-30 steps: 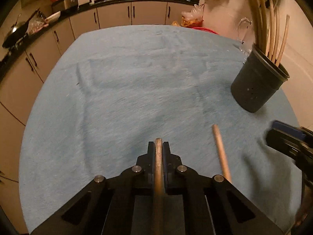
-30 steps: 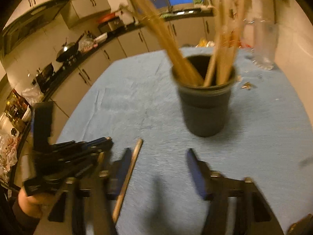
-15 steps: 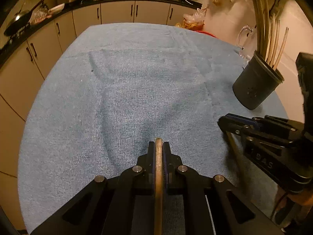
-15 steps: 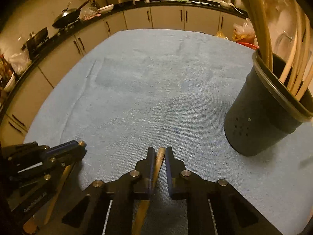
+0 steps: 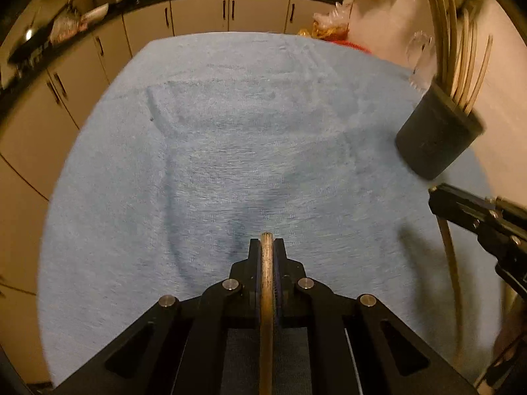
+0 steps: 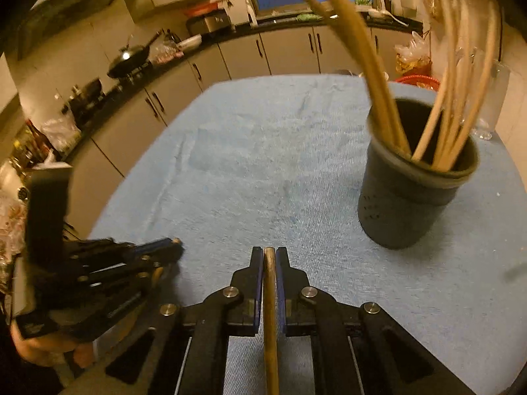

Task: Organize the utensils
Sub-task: 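Lift both held chopsticks and carry them over the black holder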

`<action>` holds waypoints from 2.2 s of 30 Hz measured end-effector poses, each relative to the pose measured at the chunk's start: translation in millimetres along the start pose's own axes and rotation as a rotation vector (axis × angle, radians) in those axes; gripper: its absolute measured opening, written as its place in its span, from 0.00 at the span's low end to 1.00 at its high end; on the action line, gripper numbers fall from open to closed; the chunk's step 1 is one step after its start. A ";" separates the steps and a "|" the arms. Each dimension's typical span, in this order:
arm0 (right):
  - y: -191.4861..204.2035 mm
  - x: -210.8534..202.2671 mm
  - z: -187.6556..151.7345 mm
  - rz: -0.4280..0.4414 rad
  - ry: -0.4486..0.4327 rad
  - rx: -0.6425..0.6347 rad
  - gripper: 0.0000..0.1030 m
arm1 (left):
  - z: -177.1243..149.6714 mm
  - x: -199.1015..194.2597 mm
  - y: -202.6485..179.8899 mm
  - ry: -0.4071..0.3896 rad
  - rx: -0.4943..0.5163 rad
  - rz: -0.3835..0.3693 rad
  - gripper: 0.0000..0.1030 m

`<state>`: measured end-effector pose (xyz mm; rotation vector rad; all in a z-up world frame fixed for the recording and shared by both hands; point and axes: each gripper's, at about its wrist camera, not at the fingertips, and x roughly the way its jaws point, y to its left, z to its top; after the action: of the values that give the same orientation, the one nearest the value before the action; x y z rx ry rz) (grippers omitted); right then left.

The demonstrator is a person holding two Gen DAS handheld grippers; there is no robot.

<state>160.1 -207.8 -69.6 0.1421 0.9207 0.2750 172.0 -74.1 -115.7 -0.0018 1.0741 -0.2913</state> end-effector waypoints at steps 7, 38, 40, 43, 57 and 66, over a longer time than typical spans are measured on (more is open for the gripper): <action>-3.2 -64.1 3.6 0.061 -0.120 -0.010 0.08 | 8.1 -59.9 2.6 -0.169 -0.097 -0.157 0.07; 8.4 -212.0 7.3 0.144 -0.419 -0.044 0.08 | 13.0 -159.6 -3.4 -0.723 -0.162 -0.081 0.07; 7.5 -217.4 6.1 0.181 -0.423 -0.033 0.08 | 14.1 -156.5 -1.9 -0.720 -0.182 -0.091 0.07; 8.5 -227.3 4.2 0.221 -0.439 -0.029 0.08 | 20.4 -152.7 -2.6 -0.712 -0.199 -0.101 0.07; 7.1 -244.0 -0.6 0.256 -0.482 -0.039 0.08 | 48.2 -143.5 -35.8 -0.640 -0.209 -0.274 0.07; -25.0 -250.0 9.9 0.224 -0.516 0.023 0.08 | 65.2 -144.8 -42.1 -0.634 -0.230 -0.315 0.07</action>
<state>29.0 -305.3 121.5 0.3223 0.3948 0.4115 154.6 -89.5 46.9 -0.4459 0.4655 -0.4141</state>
